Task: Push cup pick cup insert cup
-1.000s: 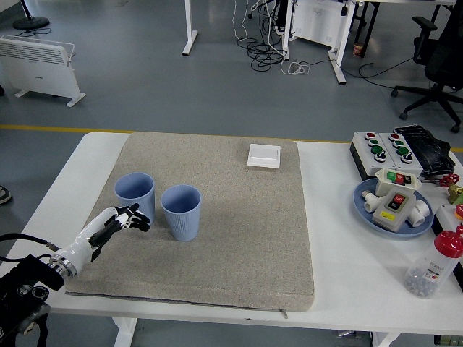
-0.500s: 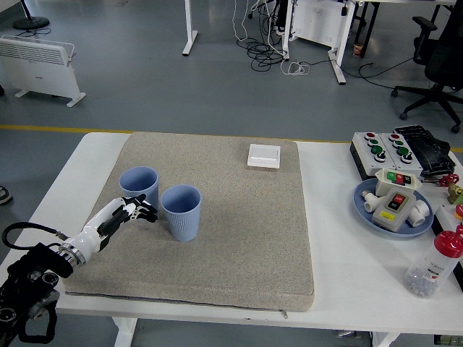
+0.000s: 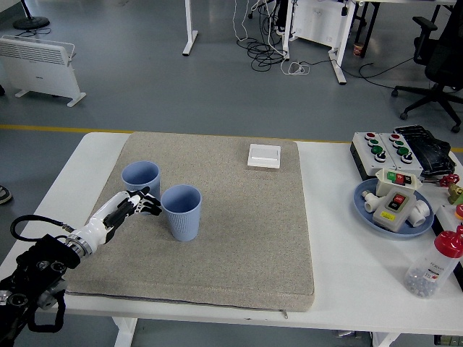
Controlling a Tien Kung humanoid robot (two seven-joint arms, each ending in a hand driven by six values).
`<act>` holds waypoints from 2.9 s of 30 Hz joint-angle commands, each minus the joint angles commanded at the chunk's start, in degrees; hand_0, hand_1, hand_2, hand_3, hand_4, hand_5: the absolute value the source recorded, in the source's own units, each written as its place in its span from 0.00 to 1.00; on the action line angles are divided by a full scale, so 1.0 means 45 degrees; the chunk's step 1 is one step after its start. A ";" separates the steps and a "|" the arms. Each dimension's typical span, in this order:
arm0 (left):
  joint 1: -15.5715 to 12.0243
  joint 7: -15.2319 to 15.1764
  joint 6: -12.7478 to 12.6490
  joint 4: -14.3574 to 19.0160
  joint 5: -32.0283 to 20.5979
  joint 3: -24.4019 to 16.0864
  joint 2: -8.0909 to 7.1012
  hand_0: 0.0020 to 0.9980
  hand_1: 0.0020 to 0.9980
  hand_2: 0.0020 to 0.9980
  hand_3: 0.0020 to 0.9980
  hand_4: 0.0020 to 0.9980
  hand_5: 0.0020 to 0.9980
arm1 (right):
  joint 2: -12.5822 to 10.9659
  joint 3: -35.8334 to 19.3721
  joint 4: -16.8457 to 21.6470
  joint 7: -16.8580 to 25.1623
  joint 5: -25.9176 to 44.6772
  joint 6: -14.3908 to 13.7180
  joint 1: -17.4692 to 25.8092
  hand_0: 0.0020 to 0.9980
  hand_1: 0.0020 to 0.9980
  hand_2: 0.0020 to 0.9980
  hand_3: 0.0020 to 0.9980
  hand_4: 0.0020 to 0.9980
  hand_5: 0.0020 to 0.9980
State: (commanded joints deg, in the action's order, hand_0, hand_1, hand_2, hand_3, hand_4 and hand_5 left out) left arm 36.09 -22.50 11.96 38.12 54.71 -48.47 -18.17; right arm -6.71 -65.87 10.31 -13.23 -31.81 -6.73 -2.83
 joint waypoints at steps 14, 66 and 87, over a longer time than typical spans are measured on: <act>-0.0087 0.0165 -0.0051 0.0356 0.0375 -0.0507 -0.0132 0.77 0.62 0.57 0.52 0.53 1.00 | -0.0005 0.0042 0.0000 0.0018 0.0114 -0.0007 -0.0030 0.73 0.65 0.65 0.58 0.12 0.47; 0.4414 0.5131 0.0680 0.5608 0.8676 0.3673 -0.1546 1.00 1.00 1.00 1.00 1.00 0.53 | -0.0084 0.0060 0.0000 0.0004 0.0291 -0.0044 -0.0067 0.73 0.65 0.65 0.58 0.13 0.48; 0.4619 0.5982 0.1565 0.4875 0.9647 0.4124 -0.1459 0.65 0.81 0.96 0.91 0.58 0.00 | -0.0084 0.0117 0.0000 -0.0018 0.0282 -0.0060 0.0030 0.73 0.65 0.65 0.58 0.12 0.47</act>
State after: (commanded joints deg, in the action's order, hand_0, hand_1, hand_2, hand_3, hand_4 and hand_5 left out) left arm 56.88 4.42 19.00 60.06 98.12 -29.91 -24.73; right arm -7.08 -65.34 10.31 -13.31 -30.54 -7.00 -2.69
